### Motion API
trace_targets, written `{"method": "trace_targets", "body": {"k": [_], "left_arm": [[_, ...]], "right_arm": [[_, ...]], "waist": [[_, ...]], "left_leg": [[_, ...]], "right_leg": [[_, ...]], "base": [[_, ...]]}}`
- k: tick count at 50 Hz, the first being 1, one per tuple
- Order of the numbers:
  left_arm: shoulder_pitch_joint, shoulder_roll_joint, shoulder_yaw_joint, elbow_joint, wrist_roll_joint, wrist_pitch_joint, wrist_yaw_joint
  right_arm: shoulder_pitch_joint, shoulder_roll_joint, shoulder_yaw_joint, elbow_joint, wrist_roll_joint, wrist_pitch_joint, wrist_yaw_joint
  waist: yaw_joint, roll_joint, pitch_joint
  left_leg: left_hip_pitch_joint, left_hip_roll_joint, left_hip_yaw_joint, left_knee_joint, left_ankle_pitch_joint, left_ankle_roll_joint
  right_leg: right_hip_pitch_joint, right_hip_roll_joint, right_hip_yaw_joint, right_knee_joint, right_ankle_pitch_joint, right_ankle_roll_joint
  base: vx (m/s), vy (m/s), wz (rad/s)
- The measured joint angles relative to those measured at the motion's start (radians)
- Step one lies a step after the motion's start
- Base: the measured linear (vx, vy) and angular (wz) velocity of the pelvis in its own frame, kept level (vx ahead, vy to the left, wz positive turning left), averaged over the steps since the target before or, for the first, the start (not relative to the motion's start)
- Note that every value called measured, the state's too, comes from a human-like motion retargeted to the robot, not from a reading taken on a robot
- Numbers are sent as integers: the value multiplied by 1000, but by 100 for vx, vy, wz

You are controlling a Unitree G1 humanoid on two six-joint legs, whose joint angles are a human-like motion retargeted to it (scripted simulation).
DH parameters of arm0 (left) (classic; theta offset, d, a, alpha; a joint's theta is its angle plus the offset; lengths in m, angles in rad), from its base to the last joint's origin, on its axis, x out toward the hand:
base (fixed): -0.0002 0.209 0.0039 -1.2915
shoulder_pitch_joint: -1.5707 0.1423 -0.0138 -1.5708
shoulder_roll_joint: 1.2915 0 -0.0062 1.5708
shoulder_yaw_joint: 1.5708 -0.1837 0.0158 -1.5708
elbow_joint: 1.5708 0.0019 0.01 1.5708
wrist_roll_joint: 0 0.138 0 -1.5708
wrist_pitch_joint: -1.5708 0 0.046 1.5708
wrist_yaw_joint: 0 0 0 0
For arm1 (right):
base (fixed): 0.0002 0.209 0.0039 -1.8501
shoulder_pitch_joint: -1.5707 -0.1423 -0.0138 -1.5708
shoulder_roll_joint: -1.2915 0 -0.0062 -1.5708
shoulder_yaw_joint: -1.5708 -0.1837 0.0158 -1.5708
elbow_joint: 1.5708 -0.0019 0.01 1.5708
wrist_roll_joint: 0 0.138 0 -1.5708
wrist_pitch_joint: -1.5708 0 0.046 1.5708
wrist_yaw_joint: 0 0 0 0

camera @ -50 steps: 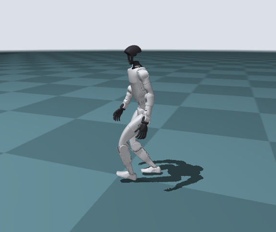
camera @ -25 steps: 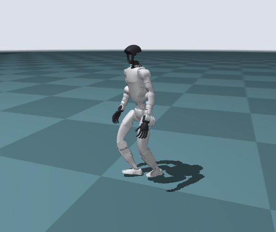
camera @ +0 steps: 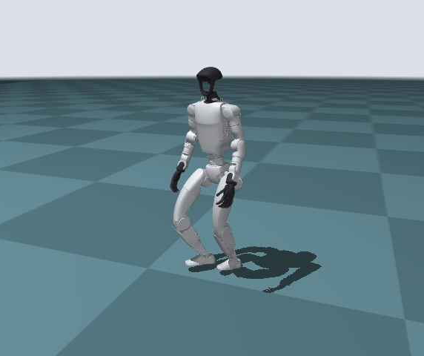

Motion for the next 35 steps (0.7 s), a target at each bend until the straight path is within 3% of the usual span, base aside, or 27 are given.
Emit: {"method": "trace_targets", "body": {"k": [10,21,28,35], "left_arm": [[-17,7,-10,43,10,20,-29],[15,62,34,103,4,20,-6],[55,79,79,108,-6,20,-13],[77,65,82,104,2,20,-54]], "right_arm": [[-5,15,-12,-1,21,3,14],[-44,30,-39,-49,30,12,-19],[-79,26,-41,-62,0,16,-22],[-126,35,-25,-40,-33,18,5]], "waist": [[7,-9,18],[69,-30,25],[164,-28,38],[233,-34,50]], "left_leg": [[-25,-9,-55,54,8,-7],[-105,36,-117,167,8,-37],[-195,116,-126,329,-13,-51],[-284,203,-72,432,29,-64]], "right_leg": [[12,39,52,94,13,0],[149,204,136,-87,39,41],[239,315,136,-253,-15,-2],[240,353,90,-313,-11,-38]], "base": [[-5,1,45],[-4,-8,37],[-5,-12,15],[-6,-9,32]]}}
